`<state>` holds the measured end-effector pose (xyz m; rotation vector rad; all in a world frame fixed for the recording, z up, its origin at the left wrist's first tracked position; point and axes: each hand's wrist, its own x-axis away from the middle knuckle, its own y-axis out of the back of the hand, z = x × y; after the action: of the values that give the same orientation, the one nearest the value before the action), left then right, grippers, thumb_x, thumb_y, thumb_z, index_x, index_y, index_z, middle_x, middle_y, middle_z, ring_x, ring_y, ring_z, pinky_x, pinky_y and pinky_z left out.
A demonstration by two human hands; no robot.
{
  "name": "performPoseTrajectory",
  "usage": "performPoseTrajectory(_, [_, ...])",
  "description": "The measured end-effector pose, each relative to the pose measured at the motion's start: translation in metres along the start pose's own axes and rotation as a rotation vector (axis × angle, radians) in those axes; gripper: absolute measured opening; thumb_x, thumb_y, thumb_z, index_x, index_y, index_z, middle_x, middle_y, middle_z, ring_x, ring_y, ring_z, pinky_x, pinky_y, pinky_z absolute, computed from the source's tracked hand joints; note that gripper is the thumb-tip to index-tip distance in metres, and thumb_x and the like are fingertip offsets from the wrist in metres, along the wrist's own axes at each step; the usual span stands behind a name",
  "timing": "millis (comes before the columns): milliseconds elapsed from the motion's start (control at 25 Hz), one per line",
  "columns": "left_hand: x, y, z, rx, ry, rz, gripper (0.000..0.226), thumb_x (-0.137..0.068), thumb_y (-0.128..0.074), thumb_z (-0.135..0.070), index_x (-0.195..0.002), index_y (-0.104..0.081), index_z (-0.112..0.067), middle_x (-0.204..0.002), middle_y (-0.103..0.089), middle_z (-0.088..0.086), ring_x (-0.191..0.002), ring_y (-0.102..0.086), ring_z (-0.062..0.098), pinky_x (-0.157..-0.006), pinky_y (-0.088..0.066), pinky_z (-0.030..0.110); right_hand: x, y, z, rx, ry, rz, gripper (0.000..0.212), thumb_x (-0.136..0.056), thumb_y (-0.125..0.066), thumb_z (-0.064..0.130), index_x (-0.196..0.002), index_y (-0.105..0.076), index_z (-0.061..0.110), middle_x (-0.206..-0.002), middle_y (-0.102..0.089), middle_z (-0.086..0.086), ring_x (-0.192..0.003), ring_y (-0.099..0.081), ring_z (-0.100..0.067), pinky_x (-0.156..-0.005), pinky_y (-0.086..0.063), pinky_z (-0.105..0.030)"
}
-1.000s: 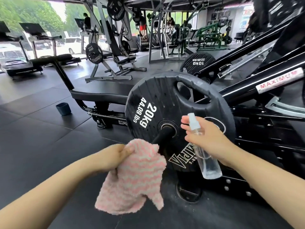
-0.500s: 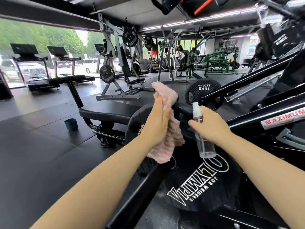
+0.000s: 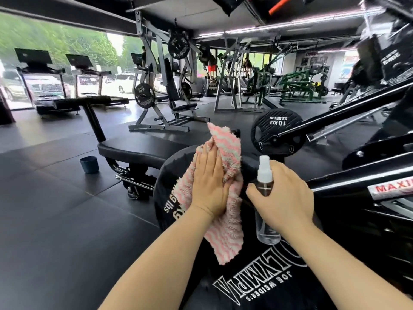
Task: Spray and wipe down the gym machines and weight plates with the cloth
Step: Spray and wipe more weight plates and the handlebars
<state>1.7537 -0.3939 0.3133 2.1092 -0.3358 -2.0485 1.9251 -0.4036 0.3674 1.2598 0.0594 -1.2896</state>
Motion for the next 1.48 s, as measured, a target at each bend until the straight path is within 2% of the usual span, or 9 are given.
performPoseTrajectory(160, [0.037,0.000,0.046,-0.176,0.062,0.411,0.069,-0.096,-0.006,-0.049,-0.146,-0.027,-0.007,-0.136,-0.036,0.021,-0.141,-0.017,0.031,-0.116,-0.011,0.039,0.004,-0.001,-0.002,-0.047,-0.061,-0.001,0.025,-0.074,-0.057,0.039,-0.076,-0.035,0.028,-0.068,-0.041,0.013,-0.070,-0.040,-0.016,-0.057,-0.021,-0.033])
performPoseTrajectory(240, [0.052,0.014,0.072,-0.185,0.070,0.582,0.087,-0.094,0.007,-0.051,-0.112,-0.063,-0.003,-0.101,-0.063,0.020,-0.104,-0.058,0.038,-0.093,-0.040,0.047,0.010,-0.003,-0.001,-0.048,-0.103,-0.023,0.022,-0.075,-0.058,0.038,-0.075,-0.040,0.025,-0.070,-0.050,0.009,-0.068,-0.045,-0.017,-0.055,-0.028,-0.028])
performPoseTrajectory(360, [0.057,0.030,0.075,-0.206,-0.111,0.437,0.053,-0.089,-0.021,-0.018,-0.058,-0.062,-0.006,-0.054,-0.056,0.012,-0.057,-0.058,0.033,-0.070,-0.039,0.043,0.012,-0.003,0.000,-0.054,-0.210,-0.043,0.035,-0.065,-0.050,0.041,-0.090,-0.054,0.016,-0.078,-0.059,0.004,-0.074,-0.053,-0.022,-0.064,-0.037,-0.034])
performPoseTrajectory(600, [-0.008,0.009,0.024,0.257,-0.177,0.106,0.055,-0.082,-0.041,-0.026,-0.130,-0.042,0.003,-0.129,-0.053,0.027,-0.128,-0.029,0.033,-0.114,-0.010,0.040,-0.002,-0.021,0.042,0.039,-0.228,-0.065,0.065,-0.065,-0.050,0.041,-0.126,-0.054,0.019,-0.120,-0.060,0.000,-0.119,-0.050,-0.024,-0.115,-0.017,-0.051])
performPoseTrajectory(720, [-0.017,-0.006,0.017,0.256,-0.293,0.120,0.060,-0.086,-0.042,-0.034,-0.140,-0.035,-0.009,-0.148,-0.033,0.008,-0.143,-0.012,0.023,-0.118,0.005,0.038,-0.019,-0.030,0.053,-0.179,-0.352,-0.196,0.046,-0.055,-0.046,0.053,-0.091,-0.058,0.027,-0.084,-0.062,0.004,-0.099,-0.057,-0.034,-0.105,-0.032,-0.054])
performPoseTrajectory(920, [0.014,-0.005,0.038,0.316,-0.330,0.084,0.069,-0.092,-0.042,-0.029,-0.149,-0.012,-0.004,-0.150,-0.022,0.013,-0.146,-0.001,0.026,-0.118,-0.003,0.044,-0.015,-0.037,0.055,-0.191,-0.404,-0.260,0.047,-0.061,-0.055,0.039,-0.106,-0.060,0.027,-0.073,-0.056,0.011,-0.081,-0.056,-0.023,-0.091,-0.044,-0.050])
performPoseTrajectory(1200, [0.097,0.018,0.097,0.070,-0.426,0.444,0.042,-0.098,-0.034,-0.020,-0.123,-0.055,0.006,-0.124,-0.054,0.032,-0.132,-0.032,0.041,-0.117,-0.011,0.047,-0.008,-0.034,0.056,-0.112,-0.329,-0.185,0.037,-0.063,-0.051,0.044,-0.092,-0.057,0.023,-0.085,-0.063,0.002,-0.090,-0.057,-0.027,-0.097,-0.039,-0.050])
performPoseTrajectory(1360, [0.070,0.074,0.098,0.186,0.082,0.791,0.034,-0.095,-0.039,-0.042,-0.085,-0.058,-0.015,-0.067,-0.058,0.007,-0.065,-0.057,0.003,-0.100,-0.033,0.008,-0.016,-0.029,0.060,0.188,-0.184,-0.089,0.039,-0.070,-0.051,0.036,-0.097,-0.056,0.009,-0.079,-0.054,0.002,-0.083,-0.050,-0.021,-0.114,-0.019,-0.046])
performPoseTrajectory(1480, [0.010,0.068,0.081,0.120,0.380,0.889,0.051,-0.093,-0.048,-0.018,-0.136,-0.037,0.008,-0.133,-0.046,0.027,-0.126,-0.041,0.036,-0.111,-0.027,0.038,-0.039,-0.035,0.077,0.202,-0.130,-0.011,0.016,-0.078,-0.056,0.035,-0.078,-0.043,0.026,-0.074,-0.044,0.011,-0.084,-0.044,-0.016,-0.117,-0.008,-0.041])
